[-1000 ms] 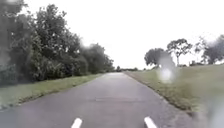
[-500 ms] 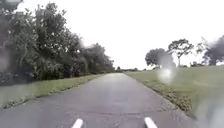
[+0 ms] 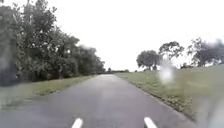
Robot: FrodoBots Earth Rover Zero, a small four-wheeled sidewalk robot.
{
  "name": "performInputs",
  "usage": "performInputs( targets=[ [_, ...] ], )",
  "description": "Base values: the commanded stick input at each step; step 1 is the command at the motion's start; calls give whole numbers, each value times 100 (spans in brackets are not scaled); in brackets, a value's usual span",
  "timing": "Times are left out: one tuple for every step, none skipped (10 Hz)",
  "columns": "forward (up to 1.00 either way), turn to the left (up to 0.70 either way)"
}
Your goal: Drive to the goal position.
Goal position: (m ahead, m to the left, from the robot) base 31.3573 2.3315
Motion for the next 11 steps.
performInputs(
  targets=[
    [85,0],
    [85,0],
    [85,0],
    [85,0],
    [85,0],
    [85,0],
    [85,0],
    [85,0],
    [85,0],
    [85,0],
    [85,0]
  ],
)
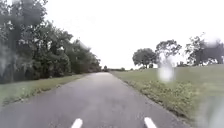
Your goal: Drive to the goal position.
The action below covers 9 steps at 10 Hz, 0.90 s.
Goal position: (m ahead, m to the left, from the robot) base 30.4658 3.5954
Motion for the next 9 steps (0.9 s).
performInputs(
  targets=[
    [85,0],
    [85,0],
    [85,0],
    [85,0],
    [85,0],
    [85,0],
    [85,0],
    [85,0],
    [85,0]
  ],
)
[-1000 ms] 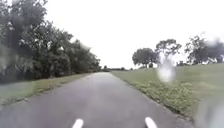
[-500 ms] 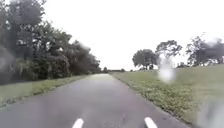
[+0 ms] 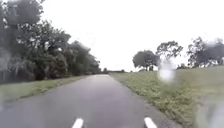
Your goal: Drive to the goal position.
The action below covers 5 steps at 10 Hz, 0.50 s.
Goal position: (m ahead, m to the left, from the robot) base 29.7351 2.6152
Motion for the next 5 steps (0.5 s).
performInputs(
  targets=[
    [85,0],
    [85,0],
    [85,0],
    [85,0],
    [85,0]
  ],
)
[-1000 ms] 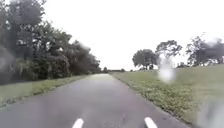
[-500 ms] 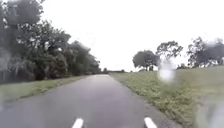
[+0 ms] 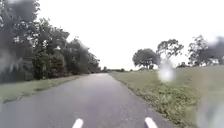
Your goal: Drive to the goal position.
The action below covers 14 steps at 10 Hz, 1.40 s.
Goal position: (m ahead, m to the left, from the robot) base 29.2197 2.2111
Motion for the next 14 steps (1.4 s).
performInputs(
  targets=[
    [85,0],
    [85,6],
    [85,20],
    [85,31],
    [85,0],
    [85,0],
    [85,21],
    [85,29],
    [85,27],
    [85,9],
    [85,0],
    [85,0],
    [85,0],
    [85,0]
  ],
)
